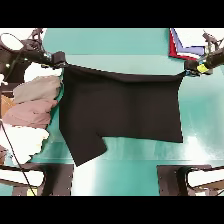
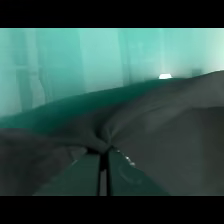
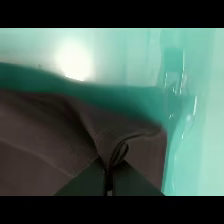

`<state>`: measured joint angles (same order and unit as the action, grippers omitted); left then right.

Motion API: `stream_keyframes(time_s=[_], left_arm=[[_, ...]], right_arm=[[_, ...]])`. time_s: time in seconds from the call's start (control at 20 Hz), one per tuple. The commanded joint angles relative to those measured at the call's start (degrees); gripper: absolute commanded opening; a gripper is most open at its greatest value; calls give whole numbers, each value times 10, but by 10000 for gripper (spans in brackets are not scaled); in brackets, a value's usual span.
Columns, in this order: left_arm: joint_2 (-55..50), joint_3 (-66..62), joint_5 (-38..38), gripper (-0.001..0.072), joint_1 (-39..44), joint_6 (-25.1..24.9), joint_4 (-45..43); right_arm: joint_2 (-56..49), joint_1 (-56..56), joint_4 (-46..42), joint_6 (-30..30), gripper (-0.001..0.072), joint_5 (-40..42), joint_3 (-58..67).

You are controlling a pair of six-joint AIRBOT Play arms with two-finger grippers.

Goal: Fold the shirts.

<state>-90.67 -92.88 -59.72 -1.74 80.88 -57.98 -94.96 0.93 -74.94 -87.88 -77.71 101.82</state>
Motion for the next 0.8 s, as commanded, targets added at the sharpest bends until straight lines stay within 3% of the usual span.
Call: stream_keyframes(time_s=[0.0,0.2,0.35,0.65,0.7,0.75], left_arm=[[-31,-11,81,24,-5,-17,1],[-31,-39,-36,25,-26,-75,-1],[-33,-8,-123,25,-29,-79,-30],[-33,118,-134,26,-29,-77,-31],[-33,125,-142,28,-30,-66,-35],[-32,125,-149,194,-30,-57,-42]], right_arm=[[-71,-1,-1,6,17,19,84],[-80,-2,-3,41,17,-59,119],[-68,3,-2,44,17,-83,56],[-1,22,-1,44,18,-13,-125],[9,22,0,44,51,-7,-139],[15,22,2,44,271,-7,-146]])
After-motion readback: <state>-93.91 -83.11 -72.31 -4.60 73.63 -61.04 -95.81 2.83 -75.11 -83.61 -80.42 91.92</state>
